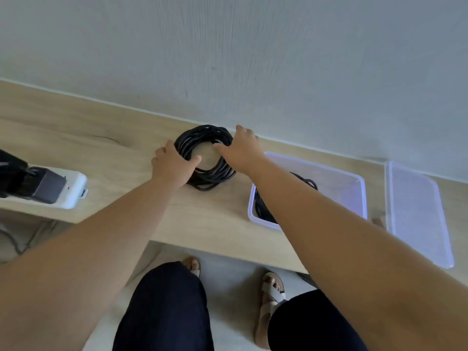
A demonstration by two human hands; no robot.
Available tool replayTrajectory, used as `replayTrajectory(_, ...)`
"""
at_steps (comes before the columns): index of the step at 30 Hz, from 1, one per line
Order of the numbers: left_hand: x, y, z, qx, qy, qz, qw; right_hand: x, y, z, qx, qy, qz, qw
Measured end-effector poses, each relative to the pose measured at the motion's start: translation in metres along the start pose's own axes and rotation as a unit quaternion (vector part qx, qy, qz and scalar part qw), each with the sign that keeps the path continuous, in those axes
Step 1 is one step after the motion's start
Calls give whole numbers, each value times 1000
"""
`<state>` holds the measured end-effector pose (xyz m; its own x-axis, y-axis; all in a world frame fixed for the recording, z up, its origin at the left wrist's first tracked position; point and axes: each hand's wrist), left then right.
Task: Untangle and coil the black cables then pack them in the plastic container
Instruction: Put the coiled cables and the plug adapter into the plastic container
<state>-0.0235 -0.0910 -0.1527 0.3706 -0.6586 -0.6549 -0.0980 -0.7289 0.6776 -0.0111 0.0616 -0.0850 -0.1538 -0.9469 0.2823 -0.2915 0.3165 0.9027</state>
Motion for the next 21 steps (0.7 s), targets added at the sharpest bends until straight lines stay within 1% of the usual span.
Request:
replayTrajectory(1,1,-1,1,2,3,2,1000,2,-6,14,19,-24,-38,999)
replayTrajectory(3,2,-4,3,0,22,5,1000,3,-22,40,62,-75,-61,993)
replayTrajectory(5,3,-7,5,-6,47,-32,998,2,-38,56,94,-103,-53,989)
replayTrajectory(6,4,-9,6,-12,49,-51,997,1,-44,61,96,-115,-31,988)
replayTrajectory(9,3,-11,8,-19,52,-58,997,-3,-56,69,62,-148,58,985)
replayTrajectory(11,0,-11,6,-23,53,-67,996,-7,-59,71,43,-149,75,985)
replayTrajectory(13,-7,-10,2,-30,50,-120,991,-10,-57,68,27,-150,116,982)
replayTrajectory(15,-14,-5,-1,-52,33,-187,981,-9,-54,59,4,-157,214,964)
replayTrajectory(18,-25,12,-7,-86,-20,-277,957,-1,-38,35,-45,-128,328,935)
replayTrajectory(20,-37,26,-16,-70,-50,-312,946,3,-23,14,-89,-98,383,914)
replayTrajectory(21,-44,33,-21,-56,-69,-312,946,3,-13,1,-105,-87,412,901)
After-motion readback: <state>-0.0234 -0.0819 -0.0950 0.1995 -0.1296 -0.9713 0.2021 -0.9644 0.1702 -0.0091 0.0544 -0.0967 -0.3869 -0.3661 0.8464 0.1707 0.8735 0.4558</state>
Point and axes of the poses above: each hand's wrist, its own z-axis towards the middle knuckle, its own y-axis out of the back of the hand, x = y × z, and after that the axes turned 13 degrees about -z, right-handed
